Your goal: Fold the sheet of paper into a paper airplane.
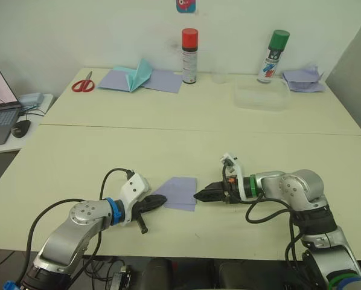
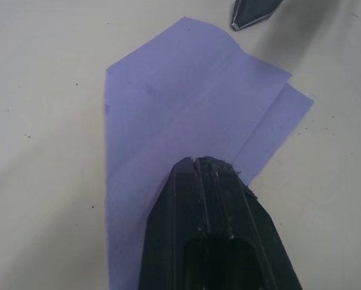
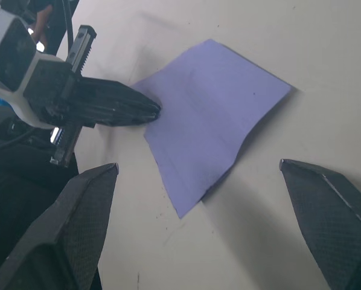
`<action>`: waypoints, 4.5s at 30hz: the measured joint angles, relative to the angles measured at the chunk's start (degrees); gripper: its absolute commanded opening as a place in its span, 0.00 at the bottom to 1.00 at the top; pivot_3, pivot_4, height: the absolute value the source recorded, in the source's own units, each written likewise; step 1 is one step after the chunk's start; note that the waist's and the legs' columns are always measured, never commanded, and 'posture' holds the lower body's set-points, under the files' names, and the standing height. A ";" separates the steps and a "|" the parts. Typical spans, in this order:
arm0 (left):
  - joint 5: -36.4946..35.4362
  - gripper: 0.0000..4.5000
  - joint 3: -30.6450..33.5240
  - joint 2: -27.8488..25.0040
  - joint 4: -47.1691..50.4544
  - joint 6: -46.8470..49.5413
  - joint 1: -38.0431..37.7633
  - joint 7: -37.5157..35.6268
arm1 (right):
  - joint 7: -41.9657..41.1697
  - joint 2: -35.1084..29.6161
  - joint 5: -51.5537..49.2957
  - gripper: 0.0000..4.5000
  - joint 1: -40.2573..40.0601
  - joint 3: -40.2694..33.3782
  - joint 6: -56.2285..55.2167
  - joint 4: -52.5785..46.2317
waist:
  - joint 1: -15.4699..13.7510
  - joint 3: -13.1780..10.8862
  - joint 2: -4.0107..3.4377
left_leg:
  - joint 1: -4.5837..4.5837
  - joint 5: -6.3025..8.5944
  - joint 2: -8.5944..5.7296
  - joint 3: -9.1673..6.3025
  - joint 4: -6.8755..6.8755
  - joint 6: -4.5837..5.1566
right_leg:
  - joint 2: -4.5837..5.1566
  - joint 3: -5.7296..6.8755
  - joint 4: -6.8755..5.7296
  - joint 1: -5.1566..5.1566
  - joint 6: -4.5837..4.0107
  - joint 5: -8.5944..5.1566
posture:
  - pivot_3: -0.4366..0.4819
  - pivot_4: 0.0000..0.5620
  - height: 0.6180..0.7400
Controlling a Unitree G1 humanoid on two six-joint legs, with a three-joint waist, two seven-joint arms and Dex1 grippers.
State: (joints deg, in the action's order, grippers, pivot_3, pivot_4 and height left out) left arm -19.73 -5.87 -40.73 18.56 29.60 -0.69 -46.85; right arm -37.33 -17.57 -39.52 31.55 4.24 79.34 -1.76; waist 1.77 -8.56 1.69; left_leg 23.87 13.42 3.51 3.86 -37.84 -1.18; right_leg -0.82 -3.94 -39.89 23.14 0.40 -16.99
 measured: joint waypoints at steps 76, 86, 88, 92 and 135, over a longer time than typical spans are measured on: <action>-10.48 0.00 7.34 -1.41 -1.33 13.41 10.02 -3.50 | -20.27 4.38 29.93 0.01 1.02 26.82 -50.01 10.52 | 1.16 0.14 0.42 | -0.29 -0.02 0.10 -0.09 0.89 -0.05 | -0.03 0.12 0.19 0.06 -0.59 -0.29 | 0.48 0.27 1.00; 1.52 0.00 -2.98 -3.65 -5.35 4.39 10.37 -3.73 | -21.46 3.20 29.65 0.22 0.38 26.81 -49.04 8.50 | 1.02 0.15 0.42 | -0.30 -0.02 0.07 -0.09 0.87 -0.05 | -0.01 0.12 0.22 0.03 -0.58 -0.30 | 0.48 0.27 1.00; 2.02 0.00 -3.18 -3.59 -5.65 3.72 10.49 -3.73 | -22.69 2.45 29.14 0.37 0.07 26.82 -48.44 7.47 | 0.99 0.15 0.42 | -0.30 -0.02 0.07 -0.09 0.87 -0.05 | -0.01 0.12 0.22 0.03 -0.55 -0.31 | 0.48 0.27 1.00; 2.69 0.00 -3.45 -3.21 -5.82 2.66 10.36 -3.68 | -26.38 -1.02 25.06 0.69 -0.53 25.48 -43.10 3.03 | 0.80 0.15 0.40 | -0.30 -0.02 0.07 -0.09 0.85 -0.05 | -0.01 0.13 0.20 0.01 -0.55 -0.31 | 0.48 0.27 1.00; 5.98 0.00 -5.42 -4.18 -5.09 -1.37 8.31 -5.36 | -20.40 -8.04 27.95 0.01 -4.91 21.33 -41.17 -0.98 | 0.04 0.52 0.17 | -1.11 0.02 0.07 -0.05 1.12 -0.07 | 0.06 0.11 0.90 -0.98 -0.30 -0.51 | 0.48 0.27 1.00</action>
State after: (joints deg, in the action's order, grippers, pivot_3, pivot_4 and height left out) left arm -13.75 -11.30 -44.92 13.47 28.23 7.62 -52.22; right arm -57.73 -25.61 -11.57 26.63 25.57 38.16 -2.74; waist 1.81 -8.04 1.86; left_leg 22.76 13.44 3.58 3.82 -36.72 -1.24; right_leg -0.76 -3.83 -38.99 22.16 0.11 -17.50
